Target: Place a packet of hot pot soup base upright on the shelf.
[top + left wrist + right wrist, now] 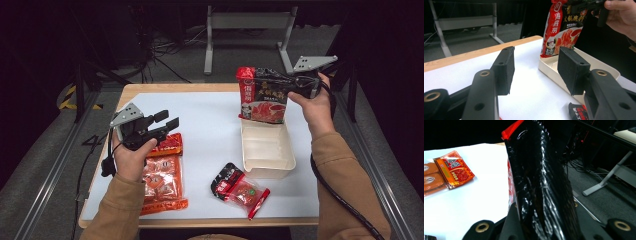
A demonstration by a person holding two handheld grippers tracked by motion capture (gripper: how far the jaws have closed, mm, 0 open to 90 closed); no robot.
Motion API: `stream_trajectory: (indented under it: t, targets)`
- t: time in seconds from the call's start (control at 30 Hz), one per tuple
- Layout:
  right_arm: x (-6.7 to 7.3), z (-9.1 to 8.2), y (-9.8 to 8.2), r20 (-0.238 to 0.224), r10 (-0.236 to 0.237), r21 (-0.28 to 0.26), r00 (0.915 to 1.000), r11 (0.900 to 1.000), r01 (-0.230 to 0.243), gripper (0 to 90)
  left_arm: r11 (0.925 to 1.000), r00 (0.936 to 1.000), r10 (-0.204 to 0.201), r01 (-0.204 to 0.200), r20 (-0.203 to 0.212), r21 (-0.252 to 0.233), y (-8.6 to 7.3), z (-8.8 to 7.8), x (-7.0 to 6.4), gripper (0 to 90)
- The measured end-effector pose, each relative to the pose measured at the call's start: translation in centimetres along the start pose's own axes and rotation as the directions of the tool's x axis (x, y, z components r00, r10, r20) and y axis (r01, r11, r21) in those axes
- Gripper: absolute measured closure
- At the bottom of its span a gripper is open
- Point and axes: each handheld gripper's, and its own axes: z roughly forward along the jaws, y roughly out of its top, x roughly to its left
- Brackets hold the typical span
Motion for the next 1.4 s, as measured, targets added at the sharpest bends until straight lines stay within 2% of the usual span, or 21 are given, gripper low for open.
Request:
stream_trajectory:
  t: [0.17, 0.8, 1.03, 1.4]
  targets:
    - [-0.1, 0.5, -0.9, -0.003, -0.001, 0.021, 1.0000, 1.000, 0.001, 80.0, 1.0000, 1.0000, 0.004, -0.004, -0.006, 0.004, 0.0, 0.1, 0.0, 47.3]
    - [0.1, 1.6, -3.2, -0.016, 0.028, 0.025, 0.9995, 0.999, -0.027, 78.9, 0.9998, 0.9999, 0.008, -0.008, -0.009, 0.016, -0.1, 0.3, 0.1, 46.0]
    - [0.2, 2.0, -4.4, -0.021, 0.054, 0.024, 0.9983, 0.998, -0.053, 78.3, 0.9998, 0.9999, 0.004, -0.004, -0.011, 0.017, -0.2, 0.3, 0.1, 46.0]
    - [0.0, 1.5, -6.2, -0.004, 0.110, 0.022, 0.9940, 0.994, -0.109, 76.8, 0.9998, 1.0000, 0.006, -0.006, 0.004, 0.017, -0.2, 0.3, 0.2, 45.8]
